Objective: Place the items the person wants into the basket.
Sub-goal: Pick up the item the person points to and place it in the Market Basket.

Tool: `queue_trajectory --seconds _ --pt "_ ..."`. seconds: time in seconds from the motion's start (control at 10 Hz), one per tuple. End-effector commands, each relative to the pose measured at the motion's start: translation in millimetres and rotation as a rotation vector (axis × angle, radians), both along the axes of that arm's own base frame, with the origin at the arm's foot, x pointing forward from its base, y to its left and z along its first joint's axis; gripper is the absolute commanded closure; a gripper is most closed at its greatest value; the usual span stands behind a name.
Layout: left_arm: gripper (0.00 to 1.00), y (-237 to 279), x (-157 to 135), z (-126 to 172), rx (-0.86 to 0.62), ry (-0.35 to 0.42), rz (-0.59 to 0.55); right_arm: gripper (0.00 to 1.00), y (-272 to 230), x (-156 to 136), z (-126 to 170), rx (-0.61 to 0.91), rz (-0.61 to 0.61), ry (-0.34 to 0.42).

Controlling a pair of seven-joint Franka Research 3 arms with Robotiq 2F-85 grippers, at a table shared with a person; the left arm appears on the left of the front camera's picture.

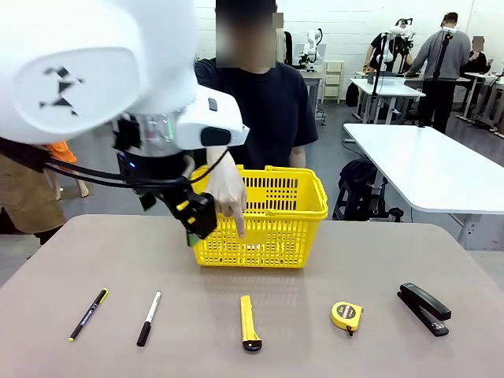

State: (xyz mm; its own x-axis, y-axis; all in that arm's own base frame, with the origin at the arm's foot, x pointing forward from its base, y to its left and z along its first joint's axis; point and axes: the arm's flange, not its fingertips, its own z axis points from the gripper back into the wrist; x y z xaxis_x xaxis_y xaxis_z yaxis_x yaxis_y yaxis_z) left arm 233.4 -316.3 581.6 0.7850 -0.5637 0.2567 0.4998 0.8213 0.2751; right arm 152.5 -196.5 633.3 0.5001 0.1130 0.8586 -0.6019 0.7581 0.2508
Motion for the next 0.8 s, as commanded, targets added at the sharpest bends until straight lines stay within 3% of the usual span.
queue_trajectory --seconds 0.0,0.3,0.4,0.5,0.7 --pt "0.0 -11 -1 -12 -0.081 -0.024 0.061 0.0 2 1 -1 0.006 0.011 -0.003" --pt "0.0 -15 18 -26 -0.177 0.1 0.085 0.0 2 1 -1 0.006 0.011 -0.003" --pt "0.0 -10 23 -21 -0.209 0.101 0.059 0.0 2 1 -1 0.006 0.011 -0.003" --pt "0.0 -18 13 -25 -0.117 0.059 0.08 0.0 2 1 -1 0.006 0.011 -0.003" --pt "0.0 -18 13 -25 -0.117 0.059 0.08 0.0 2 1 -1 0.006 0.011 -0.003"
